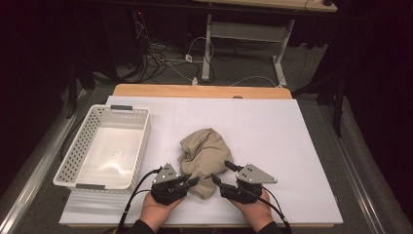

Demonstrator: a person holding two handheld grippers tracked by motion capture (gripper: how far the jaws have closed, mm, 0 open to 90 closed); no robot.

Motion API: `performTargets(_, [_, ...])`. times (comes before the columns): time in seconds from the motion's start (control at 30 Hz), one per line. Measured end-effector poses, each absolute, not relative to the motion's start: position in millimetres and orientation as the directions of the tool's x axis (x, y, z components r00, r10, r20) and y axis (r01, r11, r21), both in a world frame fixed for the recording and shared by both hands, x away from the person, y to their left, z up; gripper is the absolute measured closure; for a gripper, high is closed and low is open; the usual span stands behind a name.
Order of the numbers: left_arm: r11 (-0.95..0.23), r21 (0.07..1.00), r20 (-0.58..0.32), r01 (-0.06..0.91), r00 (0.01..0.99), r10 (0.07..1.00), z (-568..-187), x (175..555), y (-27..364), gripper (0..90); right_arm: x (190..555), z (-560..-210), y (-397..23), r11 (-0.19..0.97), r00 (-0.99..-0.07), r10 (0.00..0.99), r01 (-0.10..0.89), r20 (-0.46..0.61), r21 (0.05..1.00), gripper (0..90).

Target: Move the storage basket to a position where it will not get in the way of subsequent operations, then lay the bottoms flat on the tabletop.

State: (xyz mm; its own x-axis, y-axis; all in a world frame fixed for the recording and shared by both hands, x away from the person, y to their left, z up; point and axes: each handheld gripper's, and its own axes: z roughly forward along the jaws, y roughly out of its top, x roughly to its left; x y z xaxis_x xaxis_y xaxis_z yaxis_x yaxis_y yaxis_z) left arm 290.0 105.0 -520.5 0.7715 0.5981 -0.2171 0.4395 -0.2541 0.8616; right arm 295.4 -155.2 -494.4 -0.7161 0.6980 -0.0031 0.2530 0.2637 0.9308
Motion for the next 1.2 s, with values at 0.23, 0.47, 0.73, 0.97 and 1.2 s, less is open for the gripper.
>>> performTargets(0.23, [-0.331,0.861,-0.173,0.388,0.833,0.526,-517.6,267.2,80.1,76.4,289.6,-494.2,-164.0,0.291,-0.714,0.7,0.26,-0.019,0.92,41.6])
performTargets(0.47, [-0.378,0.846,-0.198,0.376,0.88,0.432,-519.8,256.3,69.8,76.1,291.7,-496.0,-170.1,0.273,-0.712,0.702,0.281,0.009,0.92,43.1])
performTargets(0.73, [-0.481,0.817,-0.138,0.319,0.918,0.373,-522.1,252.9,55.3,76.1,295.7,-499.9,-170.3,0.281,-0.722,0.692,0.297,0.022,0.912,43.0])
performTargets(0.97, [-0.482,0.813,-0.159,0.326,0.921,0.355,-522.7,253.2,54.1,71.8,302.0,-507.9,-165.6,0.327,-0.745,0.662,0.385,0.082,0.863,48.8])
performTargets(1.2, [-0.3,0.882,-0.256,0.364,0.903,0.345,-510.7,253.2,76.2,47.3,301.1,-499.2,-173.9,0.335,-0.741,0.671,0.33,0.023,0.883,85.8])
